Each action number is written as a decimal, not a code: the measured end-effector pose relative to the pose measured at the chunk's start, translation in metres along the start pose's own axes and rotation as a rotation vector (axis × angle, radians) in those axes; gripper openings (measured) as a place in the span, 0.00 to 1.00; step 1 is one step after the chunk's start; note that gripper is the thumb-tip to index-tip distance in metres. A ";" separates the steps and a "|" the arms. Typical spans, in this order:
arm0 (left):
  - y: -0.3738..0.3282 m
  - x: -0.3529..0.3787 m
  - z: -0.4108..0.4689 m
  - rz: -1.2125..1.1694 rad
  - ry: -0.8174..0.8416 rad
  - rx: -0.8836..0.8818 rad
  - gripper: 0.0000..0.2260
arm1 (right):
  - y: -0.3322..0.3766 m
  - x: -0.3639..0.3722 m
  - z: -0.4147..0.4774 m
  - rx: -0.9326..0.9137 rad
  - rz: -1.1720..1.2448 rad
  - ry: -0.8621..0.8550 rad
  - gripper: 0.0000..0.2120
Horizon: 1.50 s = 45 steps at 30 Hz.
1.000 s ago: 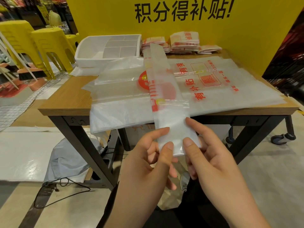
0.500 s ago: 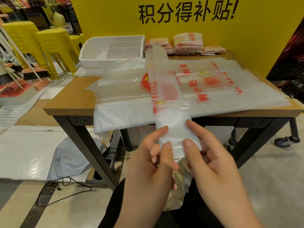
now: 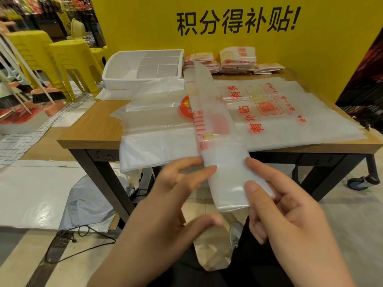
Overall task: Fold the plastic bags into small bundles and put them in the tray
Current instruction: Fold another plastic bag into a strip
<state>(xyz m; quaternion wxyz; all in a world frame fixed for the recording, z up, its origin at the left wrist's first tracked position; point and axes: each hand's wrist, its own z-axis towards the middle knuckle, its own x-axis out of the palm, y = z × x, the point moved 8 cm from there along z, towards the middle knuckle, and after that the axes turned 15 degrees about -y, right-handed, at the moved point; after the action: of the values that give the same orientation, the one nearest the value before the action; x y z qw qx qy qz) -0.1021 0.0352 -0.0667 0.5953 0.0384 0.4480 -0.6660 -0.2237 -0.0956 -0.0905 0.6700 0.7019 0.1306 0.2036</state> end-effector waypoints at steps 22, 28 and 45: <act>0.008 -0.006 0.031 0.037 -0.408 0.124 0.11 | 0.047 -0.007 0.030 -0.673 -0.639 0.112 0.29; 0.009 -0.010 0.032 -0.065 -0.352 0.016 0.11 | 0.031 0.012 0.038 -0.610 -0.459 0.039 0.16; 0.032 0.008 0.014 -0.494 -0.490 -0.632 0.03 | 0.016 0.022 0.038 -0.368 -0.294 -0.165 0.14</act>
<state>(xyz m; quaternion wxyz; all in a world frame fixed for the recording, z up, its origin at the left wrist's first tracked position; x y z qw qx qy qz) -0.0709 0.0234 -0.0812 0.4896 -0.4111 0.4706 -0.6081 -0.1885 -0.1206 -0.0731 0.8173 0.5558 0.1370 0.0664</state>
